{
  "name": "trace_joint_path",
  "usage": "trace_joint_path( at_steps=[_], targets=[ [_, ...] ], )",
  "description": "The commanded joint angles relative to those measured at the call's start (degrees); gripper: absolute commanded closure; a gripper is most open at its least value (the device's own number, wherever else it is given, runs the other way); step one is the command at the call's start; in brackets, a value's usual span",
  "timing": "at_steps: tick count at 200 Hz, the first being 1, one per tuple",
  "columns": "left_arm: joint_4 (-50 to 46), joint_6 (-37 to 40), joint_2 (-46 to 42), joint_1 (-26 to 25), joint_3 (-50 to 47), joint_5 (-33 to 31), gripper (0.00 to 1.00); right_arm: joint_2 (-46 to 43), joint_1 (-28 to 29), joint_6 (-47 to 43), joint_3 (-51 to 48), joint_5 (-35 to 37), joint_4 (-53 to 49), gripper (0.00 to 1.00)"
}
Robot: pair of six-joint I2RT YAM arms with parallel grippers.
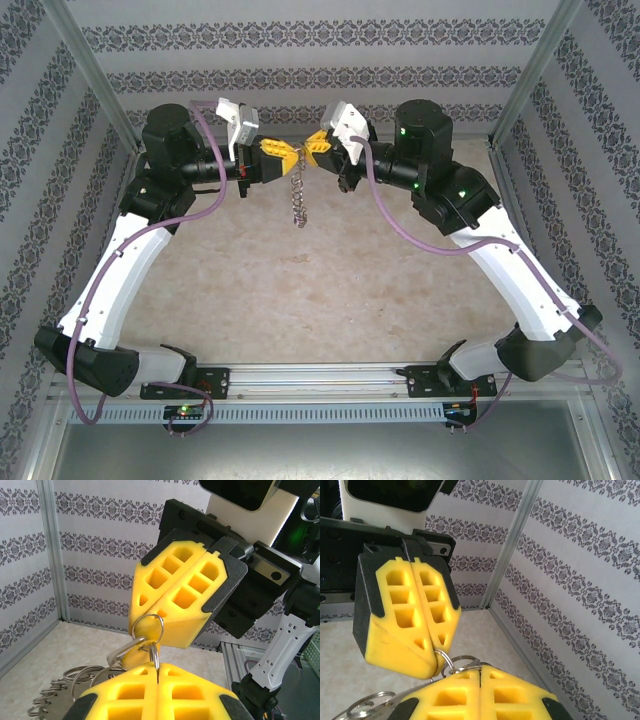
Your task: Put the keys on the keyring
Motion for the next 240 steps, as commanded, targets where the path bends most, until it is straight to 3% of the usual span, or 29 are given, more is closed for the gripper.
trace_joint_path(
  at_steps=[1, 46, 85, 108, 131, 240],
  targets=[
    [1.64, -0.59, -0.95, 0.17, -0.59, 2.49, 1.0, 0.93, 0.31, -2.46, 3.5, 2.88, 2.41, 1.0],
    [0.06, 0.81, -0.95, 0.2, -1.35, 0.49, 1.0, 2.56, 1.07, -4.86, 6.12, 3.7, 0.3, 1.0],
    [0.8, 0.45, -2.33, 0.55, -5.9, -2.0, 0.67, 2.75, 1.31, -5.32, 5.59, 6.01, -3.11, 1.0],
    [-0.33, 1.98, -4.71, 0.82, -9.95, -7.77, 0.57, 3.01, 1.44, -5.63, 5.24, 9.08, -7.5, 1.0],
    [5.75, -0.3, -8.54, 2.22, -17.68, -13.54, 0.49, 3.96, 1.93, -6.87, 6.55, 11.46, -11.55, 1.0],
    [0.21, 1.61, -10.32, 3.39, -23.27, -23.82, 0.44, 11.95, 4.16, -6.92, 10.59, 21.4, -20.04, 1.0]
  ],
)
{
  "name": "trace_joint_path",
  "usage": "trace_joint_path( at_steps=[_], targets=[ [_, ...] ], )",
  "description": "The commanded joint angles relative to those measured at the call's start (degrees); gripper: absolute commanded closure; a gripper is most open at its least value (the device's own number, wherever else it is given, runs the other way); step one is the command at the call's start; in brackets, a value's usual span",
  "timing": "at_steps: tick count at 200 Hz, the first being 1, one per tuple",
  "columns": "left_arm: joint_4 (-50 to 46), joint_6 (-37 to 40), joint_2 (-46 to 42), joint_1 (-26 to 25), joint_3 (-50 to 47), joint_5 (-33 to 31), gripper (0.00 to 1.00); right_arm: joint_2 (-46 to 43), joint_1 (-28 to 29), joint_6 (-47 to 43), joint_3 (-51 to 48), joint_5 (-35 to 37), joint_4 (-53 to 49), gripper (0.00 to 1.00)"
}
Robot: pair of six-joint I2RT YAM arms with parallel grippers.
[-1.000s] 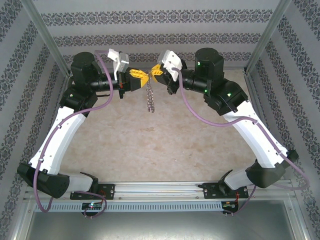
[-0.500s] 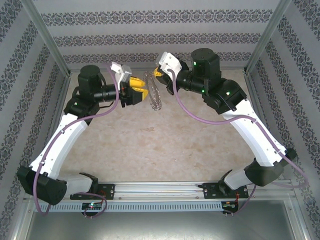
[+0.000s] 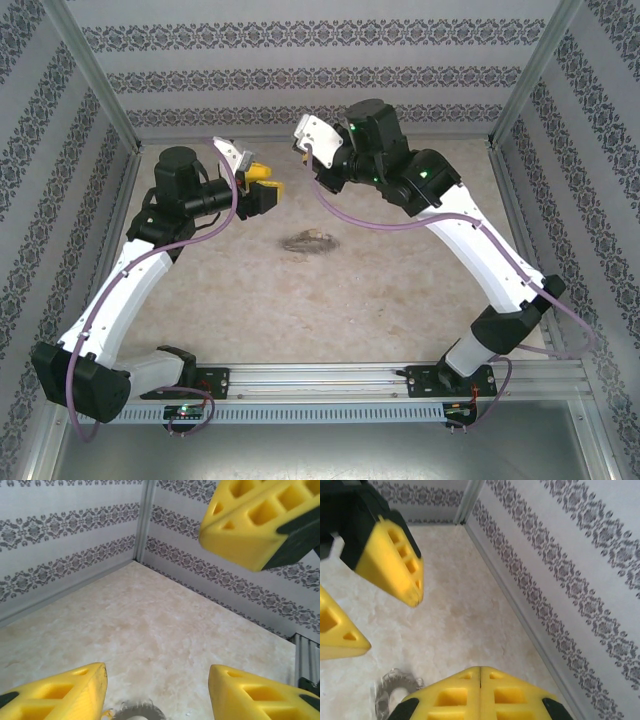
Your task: Put the keys on the keyring
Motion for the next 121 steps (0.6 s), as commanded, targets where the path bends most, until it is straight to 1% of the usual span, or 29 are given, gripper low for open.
trace_joint_path(
  at_steps=[1, 25, 44, 80, 104, 121],
  targets=[
    [-0.7, 0.62, -2.03, 0.7, -1.83, -3.76, 0.44, 0.81, 0.74, 1.01, 1.08, 3.29, -2.91, 1.0],
    [-0.49, -0.72, -2.49, 1.33, -3.44, -5.01, 0.44, -0.36, 0.31, 4.25, -1.37, 2.19, -2.22, 1.0],
    [-0.7, -1.33, -2.42, 2.07, -4.24, -5.19, 0.44, -1.91, -1.27, 9.62, -5.1, 0.16, -0.06, 1.0],
    [-1.66, -2.39, -1.46, 3.39, -5.3, -6.9, 0.44, -6.83, -5.78, 20.8, -16.57, -2.18, 7.6, 1.0],
    [-1.98, -3.82, -0.44, 3.6, -6.39, -8.74, 0.44, -10.66, -8.36, 25.4, -24.62, -2.5, 11.78, 0.92],
    [-3.36, -5.42, 1.33, 3.68, -6.68, -10.72, 0.43, -13.15, -10.1, 27.33, -30.15, -2.5, 14.27, 0.84]
  ],
)
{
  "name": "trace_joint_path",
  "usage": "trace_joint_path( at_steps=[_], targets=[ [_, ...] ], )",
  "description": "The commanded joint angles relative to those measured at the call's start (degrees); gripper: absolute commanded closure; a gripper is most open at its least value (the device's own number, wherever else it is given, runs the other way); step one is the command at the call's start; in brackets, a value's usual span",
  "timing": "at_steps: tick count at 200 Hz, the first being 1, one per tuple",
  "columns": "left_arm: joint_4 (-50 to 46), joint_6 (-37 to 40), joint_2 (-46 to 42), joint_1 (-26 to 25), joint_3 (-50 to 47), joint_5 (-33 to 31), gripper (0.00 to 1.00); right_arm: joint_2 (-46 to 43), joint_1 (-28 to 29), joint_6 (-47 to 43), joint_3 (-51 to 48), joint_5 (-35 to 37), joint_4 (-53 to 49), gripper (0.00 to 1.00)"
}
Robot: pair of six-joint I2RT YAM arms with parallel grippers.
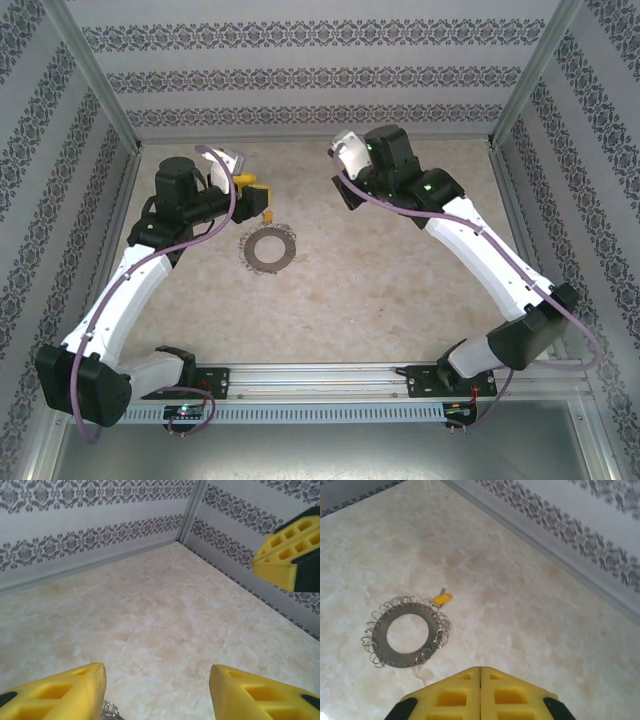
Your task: Put the keys on the keyring
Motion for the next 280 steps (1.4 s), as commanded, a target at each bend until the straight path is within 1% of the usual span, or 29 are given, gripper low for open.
trace_joint_path(
  at_steps=[1, 11, 17, 19, 20, 26, 28, 43, 68, 88, 103, 108, 113, 115, 117, 118, 121, 142, 157, 174, 186, 200, 212, 229, 246, 250, 259, 270, 280],
  targets=[
    [-2.9, -3.05, 2.12, 0.75, -1.08, -3.51, 0.43, -4.13, -1.65, 6.76, -5.86, -1.15, 6.33, 0.83],
    [-3.99, -4.26, 3.13, 0.82, -1.05, -5.27, 0.42, -5.39, -2.63, 7.93, -9.28, -1.44, 7.97, 0.77],
    [-4.46, -5.28, 3.74, 0.86, -1.1, -6.56, 0.37, -6.07, -3.25, 8.8, -11.29, -1.66, 8.81, 0.73],
    [-4.49, -5.68, 3.95, 0.83, -1.15, -6.82, 0.31, -6.2, -3.58, 9.19, -11.87, -1.75, 9.08, 0.72],
    [-4.5, -5.83, 4.01, 0.87, -1.18, -6.97, 0.31, -6.27, -3.75, 9.37, -12.07, -1.76, 9.2, 0.71],
    [-4.38, -6.8, 4.54, 0.9, -1.32, -7.17, 0.02, -6.77, -4.54, 10.6, -14.25, -1.79, 10.05, 0.68],
    [-4.25, -6.96, 4.68, 0.91, -1.36, -7.02, 0.0, -6.97, -4.82, 11.0, -14.87, -1.91, 10.27, 0.66],
    [-2.25, -7.08, 5.35, 0.89, -2.95, -5.83, 0.0, -8.1, -6.8, 13.24, -19.51, -1.74, 12.65, 0.58],
    [4.63, -8.73, 4.63, 1.01, -8.95, -7.92, 0.0, -10.37, -9.36, 14.07, -28.4, 1.4, 20.52, 0.49],
    [9.94, -10.6, 4.51, 1.1, -13.04, -11.92, 0.0, -11.96, -11.5, 14.6, -35.25, 4.54, 27.64, 0.45],
    [11.59, -11.97, 5.29, 1.61, -14.86, -15.63, 0.0, -12.72, -13.44, 15.81, -38.88, 6.76, 31.07, 0.4],
    [12.07, -12.13, 5.58, 1.78, -15.24, -16.53, 0.0, -12.92, -14.02, 16.17, -39.72, 7.46, 31.62, 0.36],
    [12.27, -12.31, 5.76, 1.94, -15.57, -17.61, 0.0, -13.16, -14.57, 16.43, -40.57, 8.07, 32.09, 0.28],
    [12.37, -12.42, 5.82, 2.03, -15.71, -18.18, 0.0, -13.29, -14.8, 16.56, -40.83, 8.27, 32.28, 0.22],
    [12.37, -12.49, 5.81, 2.09, -15.88, -18.71, 0.0, -13.37, -15.04, 16.64, -41.09, 8.47, 32.52, 0.09],
    [12.37, -12.49, 5.82, 2.12, -16.01, -18.98, 0.0, -13.41, -15.1, 16.7, -41.27, 8.58, 32.61, 0.06],
    [12.51, -12.58, 5.81, 2.18, -16.24, -19.95, 0.0, -13.52, -15.38, 17.02, -41.75, 8.8, 32.85, 0.03],
    [14.88, -12.51, 4.6, 2.41, -19.91, -26.4, 0.0, -14.22, -18.66, 19.93, -43.73, 9.54, 32.83, 0.02],
    [16.52, -11.13, 3.75, 2.84, -22.6, -31.15, 0.0, -14.62, -20.81, 21.34, -45.11, 9.95, 33.26, 0.02],
    [17.5, -8.99, 3.28, 3.67, -24.72, -36.58, 0.0, -15.13, -22.71, 22.36, -47.12, 12.82, 35.26, 0.02],
    [21.84, -5.21, 2.46, 3.9, -27.4, -39.97, 0.0, -15.69, -24.11, 23.6, -48.55, 17.02, 36.94, 0.02],
    [29.79, -0.5, 2.06, 4.15, -31.42, -44.21, 0.0, -15.53, -25.93, 24.65, -50.11, 21.24, 39.37, 0.02],
    [35.53, 1.88, 3.96, 4.96, -33.53, -47.25, 0.0, -14.73, -27.3, 22.77, -51.86, 21.3, 42.96, 0.02],
    [40.06, 3.64, 7.7, 6.26, -33.98, -47.57, 0.0, -13.55, -28.02, 19.31, -55.44, 20.34, 51.39, 0.02],
    [44.64, 4.91, 12.48, 7.15, -33.99, -47.89, 0.0, -10.76, -29.82, 15.96, -58.8, 11.81, 61.02, 0.02],
    [45.72, 4.7, 13.81, 7.44, -33.98, -48.09, 0.0, -9.81, -29.97, 15.22, -58.48, 10.78, 60.9, 0.02],
    [47.51, 4.18, 16.52, 8.34, -33.96, -47.99, 0.0, -8.01, -30.03, 13.34, -56.11, 9.65, 56.63, 0.02],
    [47.26, 3.93, 18.45, 8.65, -33.17, -48.14, 0.0, -6.2, -30.07, 12.11, -56.91, 8.96, 58.99, 0.02],
    [48.34, 3.82, 18.82, 8.81, -33.21, -47.32, 0.0, -5.48, -30.11, 12.31, -57.68, 10.13, 60.1, 0.02]
  ],
)
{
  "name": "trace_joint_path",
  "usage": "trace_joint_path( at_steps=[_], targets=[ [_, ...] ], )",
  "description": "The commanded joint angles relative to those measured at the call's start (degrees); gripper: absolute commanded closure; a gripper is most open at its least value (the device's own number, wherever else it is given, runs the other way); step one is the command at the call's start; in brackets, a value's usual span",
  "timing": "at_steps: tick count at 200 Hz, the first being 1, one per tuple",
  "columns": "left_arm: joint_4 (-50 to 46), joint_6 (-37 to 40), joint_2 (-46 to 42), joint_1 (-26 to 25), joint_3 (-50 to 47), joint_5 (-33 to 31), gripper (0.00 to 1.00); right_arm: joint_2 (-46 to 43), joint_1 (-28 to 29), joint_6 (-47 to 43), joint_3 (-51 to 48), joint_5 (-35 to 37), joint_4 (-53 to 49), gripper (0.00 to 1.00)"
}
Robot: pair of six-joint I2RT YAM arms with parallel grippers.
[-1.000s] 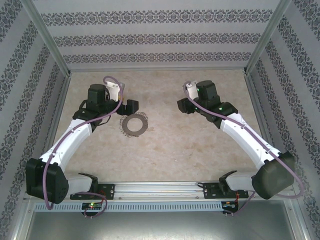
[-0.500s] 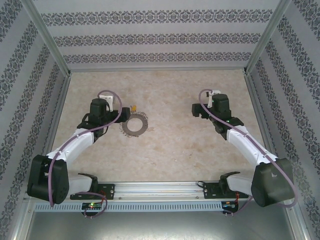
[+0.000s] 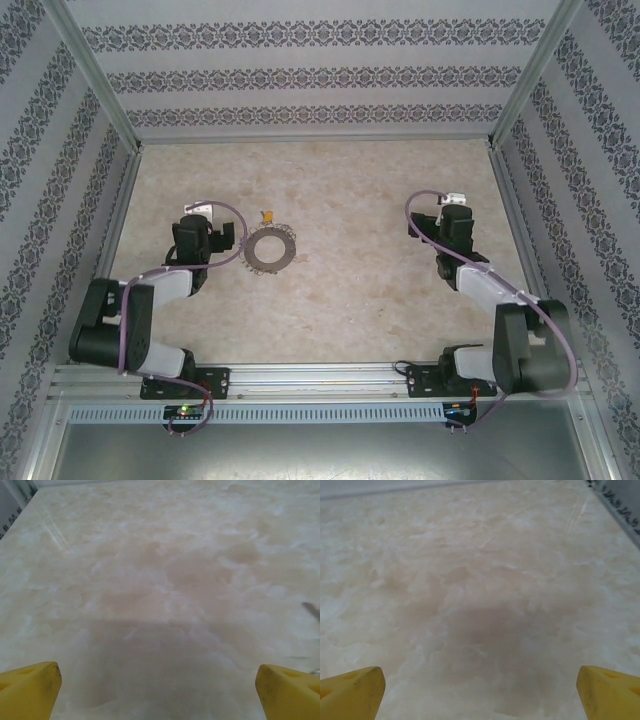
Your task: Put the keys on the keyring
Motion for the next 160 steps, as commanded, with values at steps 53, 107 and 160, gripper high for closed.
trace_joint_path(
  at_steps=[53, 107, 160],
  targets=[
    [13.75, 1.25, 4.4, 3.25, -1.66, 5.56, 0.0, 7.78, -1.06, -6.68, -2.47, -2.57, 18.58, 0.02],
    [20.06, 1.04, 6.08, 5.06, -4.86, 11.2, 0.0, 12.38, -1.61, -6.15, -10.59, -3.28, 39.09, 0.02],
    [21.47, 1.24, 6.55, 5.09, -5.21, 10.96, 0.0, 11.21, -1.97, -5.9, -9.03, -3.51, 33.82, 0.02]
  ],
)
